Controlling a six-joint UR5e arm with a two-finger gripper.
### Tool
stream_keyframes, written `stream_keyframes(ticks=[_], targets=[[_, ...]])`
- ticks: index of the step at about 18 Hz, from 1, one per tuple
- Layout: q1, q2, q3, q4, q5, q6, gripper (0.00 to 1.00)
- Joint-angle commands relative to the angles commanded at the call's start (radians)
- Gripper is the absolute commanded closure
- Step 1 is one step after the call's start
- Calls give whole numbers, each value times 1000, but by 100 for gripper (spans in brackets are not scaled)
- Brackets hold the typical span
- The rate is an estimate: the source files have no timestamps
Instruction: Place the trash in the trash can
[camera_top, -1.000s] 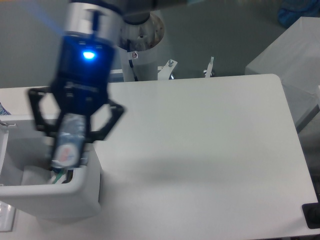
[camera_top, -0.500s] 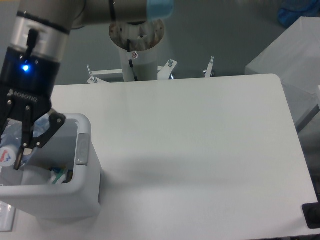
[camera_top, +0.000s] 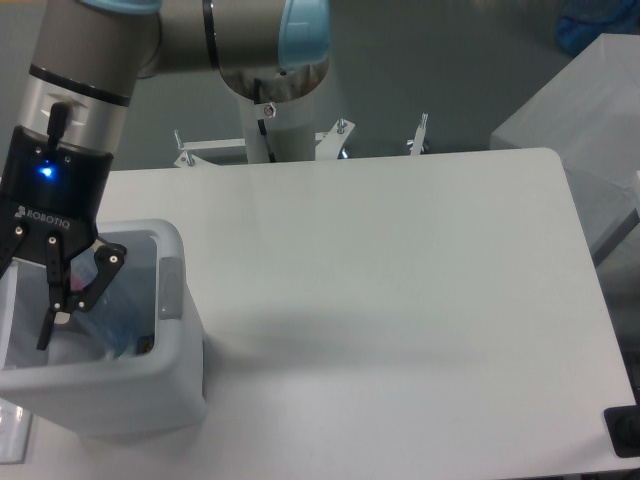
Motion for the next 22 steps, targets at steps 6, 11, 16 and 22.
stream_keyframes(ticks=[6,11,16,22], targets=[[123,2,23,-2,3,83,0],[251,2,5,-12,5,276,0],[314,49,-21,-119,37,512,0],[325,135,-78,-324,257,891,0]])
